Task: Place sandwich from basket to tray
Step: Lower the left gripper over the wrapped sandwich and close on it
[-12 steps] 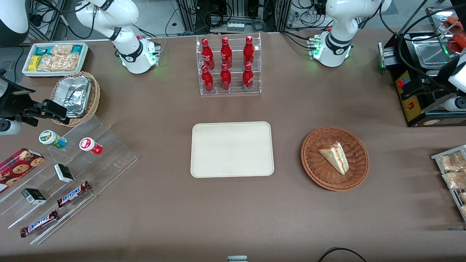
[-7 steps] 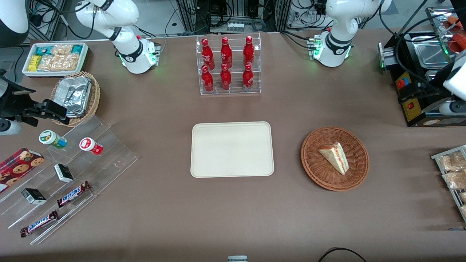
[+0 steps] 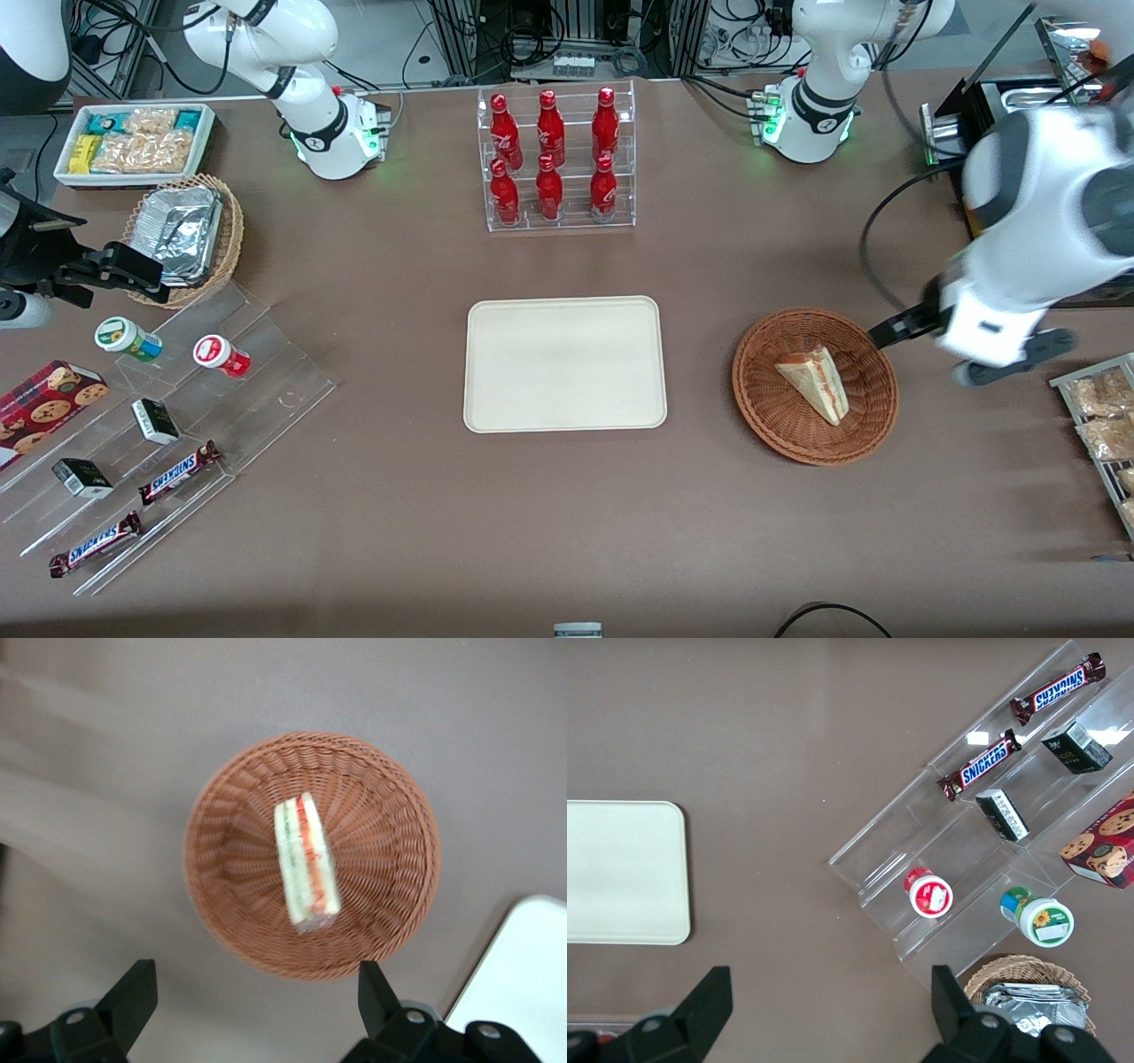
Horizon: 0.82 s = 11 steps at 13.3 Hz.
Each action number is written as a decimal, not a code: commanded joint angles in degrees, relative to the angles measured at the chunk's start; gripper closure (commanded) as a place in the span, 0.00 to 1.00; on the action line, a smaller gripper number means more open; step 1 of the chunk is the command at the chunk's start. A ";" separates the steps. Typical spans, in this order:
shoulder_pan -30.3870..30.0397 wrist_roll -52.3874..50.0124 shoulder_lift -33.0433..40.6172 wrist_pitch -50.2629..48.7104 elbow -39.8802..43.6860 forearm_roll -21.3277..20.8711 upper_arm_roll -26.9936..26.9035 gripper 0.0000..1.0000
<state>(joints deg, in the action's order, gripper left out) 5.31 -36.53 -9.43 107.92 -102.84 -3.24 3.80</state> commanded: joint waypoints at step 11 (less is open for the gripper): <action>2.95 -19.19 -3.30 36.04 -22.93 1.83 -1.08 0.00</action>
<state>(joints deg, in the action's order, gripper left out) 6.88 -54.52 -11.47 142.33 -125.42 -1.87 3.38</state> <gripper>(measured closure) 0.000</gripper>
